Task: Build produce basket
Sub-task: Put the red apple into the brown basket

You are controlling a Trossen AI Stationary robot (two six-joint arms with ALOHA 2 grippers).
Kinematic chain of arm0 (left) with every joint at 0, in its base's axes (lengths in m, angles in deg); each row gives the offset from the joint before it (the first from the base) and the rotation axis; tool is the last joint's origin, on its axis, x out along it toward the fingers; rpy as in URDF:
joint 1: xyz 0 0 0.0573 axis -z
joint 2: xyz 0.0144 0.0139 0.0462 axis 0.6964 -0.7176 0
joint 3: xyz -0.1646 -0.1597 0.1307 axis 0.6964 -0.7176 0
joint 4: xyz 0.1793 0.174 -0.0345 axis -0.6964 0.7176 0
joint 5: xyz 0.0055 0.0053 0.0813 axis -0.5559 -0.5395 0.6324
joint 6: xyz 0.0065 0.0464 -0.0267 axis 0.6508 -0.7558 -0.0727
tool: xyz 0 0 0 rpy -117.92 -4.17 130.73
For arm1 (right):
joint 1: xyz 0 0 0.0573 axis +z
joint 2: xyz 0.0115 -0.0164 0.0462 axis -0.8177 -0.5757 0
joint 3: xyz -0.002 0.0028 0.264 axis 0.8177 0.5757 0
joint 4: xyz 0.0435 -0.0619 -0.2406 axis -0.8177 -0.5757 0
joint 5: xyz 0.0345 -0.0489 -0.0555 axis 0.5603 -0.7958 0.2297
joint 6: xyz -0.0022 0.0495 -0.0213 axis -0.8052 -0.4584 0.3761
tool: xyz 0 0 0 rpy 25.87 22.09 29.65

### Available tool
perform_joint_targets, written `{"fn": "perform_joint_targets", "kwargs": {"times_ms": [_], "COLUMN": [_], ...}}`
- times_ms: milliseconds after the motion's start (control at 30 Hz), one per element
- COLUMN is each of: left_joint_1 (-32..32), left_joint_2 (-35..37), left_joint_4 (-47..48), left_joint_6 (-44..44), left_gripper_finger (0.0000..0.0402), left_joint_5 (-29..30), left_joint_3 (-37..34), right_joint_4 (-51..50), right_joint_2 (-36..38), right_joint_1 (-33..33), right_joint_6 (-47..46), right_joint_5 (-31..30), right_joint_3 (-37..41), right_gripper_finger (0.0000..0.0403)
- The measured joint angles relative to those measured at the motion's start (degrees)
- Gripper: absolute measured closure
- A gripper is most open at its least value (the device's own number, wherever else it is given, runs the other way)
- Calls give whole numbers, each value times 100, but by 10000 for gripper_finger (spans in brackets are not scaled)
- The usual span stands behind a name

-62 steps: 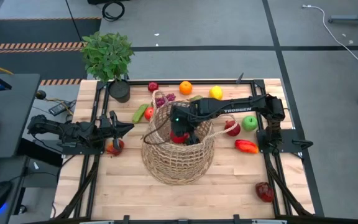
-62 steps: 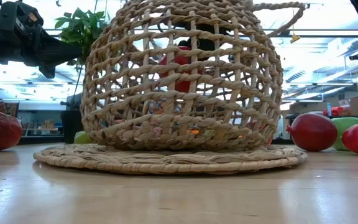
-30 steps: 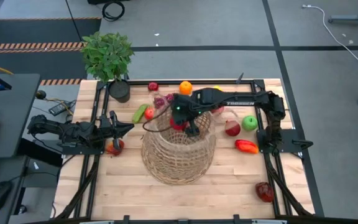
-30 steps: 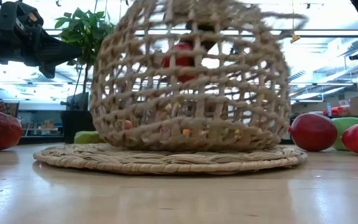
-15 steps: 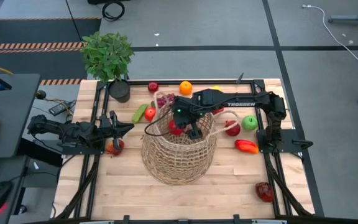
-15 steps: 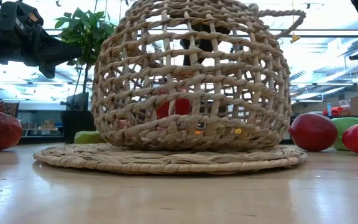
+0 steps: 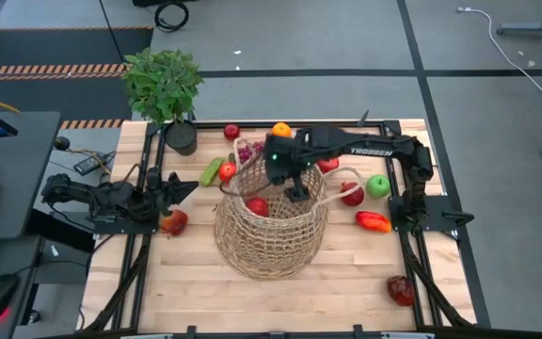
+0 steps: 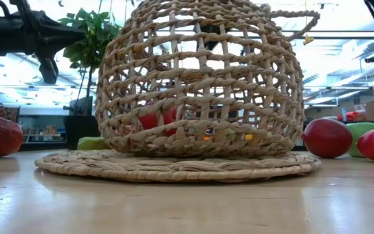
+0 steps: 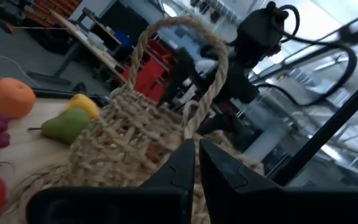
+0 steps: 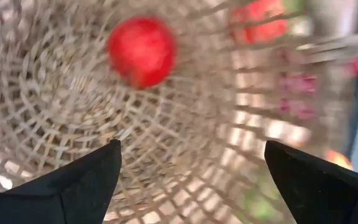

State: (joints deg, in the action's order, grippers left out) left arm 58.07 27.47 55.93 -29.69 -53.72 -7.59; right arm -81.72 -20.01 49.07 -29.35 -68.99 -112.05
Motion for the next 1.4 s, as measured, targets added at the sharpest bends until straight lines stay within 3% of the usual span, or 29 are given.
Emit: {"fn": "perform_joint_targets", "kwargs": {"times_ms": [267,567,767,1100,1400], "left_joint_1": [0,0,0,0,0], "left_joint_2": [-2,0,-2,0,-2], "left_joint_4": [14,42,51,53,51], "left_joint_6": [112,188,182,184,167], "left_gripper_finger": [366,372,371,366,366], "left_joint_5": [0,-6,-7,-11,-14], "left_joint_3": [-1,1,1,1,-1], "right_joint_4": [-629,-1362,-1057,-194,798], "right_joint_2": [144,1097,2055,3610,3942], "right_joint_1": [-564,-1303,-1472,-1745,-2438], "right_joint_6": [-459,-1430,-1924,-2536,-2631], "right_joint_5": [-15,275,249,-122,187], "right_joint_3": [-1302,-1107,-168,2391,4088], "right_gripper_finger": [5,15,20,24,32]}}
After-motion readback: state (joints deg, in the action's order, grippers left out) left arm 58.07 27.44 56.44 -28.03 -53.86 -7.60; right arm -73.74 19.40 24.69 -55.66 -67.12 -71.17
